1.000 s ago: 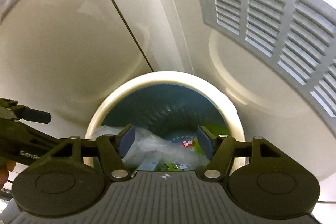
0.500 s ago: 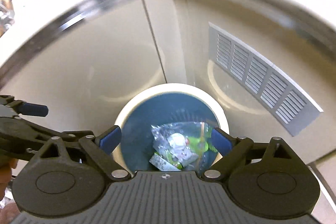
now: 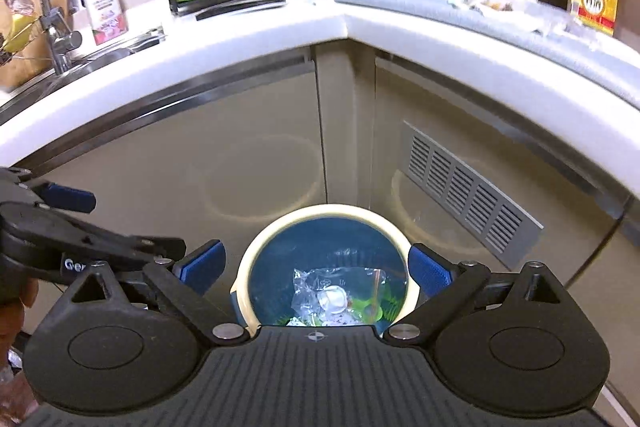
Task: Collect trash
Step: 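Raise both tools from the bin back toward the grey mat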
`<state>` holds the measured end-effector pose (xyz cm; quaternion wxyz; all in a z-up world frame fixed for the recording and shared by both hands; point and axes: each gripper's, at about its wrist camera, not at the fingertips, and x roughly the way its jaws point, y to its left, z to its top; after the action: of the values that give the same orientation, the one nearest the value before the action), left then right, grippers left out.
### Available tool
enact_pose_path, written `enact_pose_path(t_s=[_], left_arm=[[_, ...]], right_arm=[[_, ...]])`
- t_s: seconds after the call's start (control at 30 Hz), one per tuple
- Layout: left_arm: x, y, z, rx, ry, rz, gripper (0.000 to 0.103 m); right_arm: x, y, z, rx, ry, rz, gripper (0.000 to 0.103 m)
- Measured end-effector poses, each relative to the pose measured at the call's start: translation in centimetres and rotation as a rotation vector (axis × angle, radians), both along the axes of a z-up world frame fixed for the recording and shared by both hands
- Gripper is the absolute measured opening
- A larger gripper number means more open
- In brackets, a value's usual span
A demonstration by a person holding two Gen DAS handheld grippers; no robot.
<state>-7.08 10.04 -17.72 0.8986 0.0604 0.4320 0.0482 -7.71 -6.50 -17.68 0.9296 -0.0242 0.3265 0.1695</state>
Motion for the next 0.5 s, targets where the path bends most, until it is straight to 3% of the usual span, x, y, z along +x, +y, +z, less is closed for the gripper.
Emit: enact_pose_path(t_s=[0.5], left_arm=[[-2.9, -0.7, 2.8, 0.027, -0.088, -0.030, 0.103]], right_arm=[[-3.3, -0.6, 2.0, -0.012, -0.083, -0.016, 0.100]])
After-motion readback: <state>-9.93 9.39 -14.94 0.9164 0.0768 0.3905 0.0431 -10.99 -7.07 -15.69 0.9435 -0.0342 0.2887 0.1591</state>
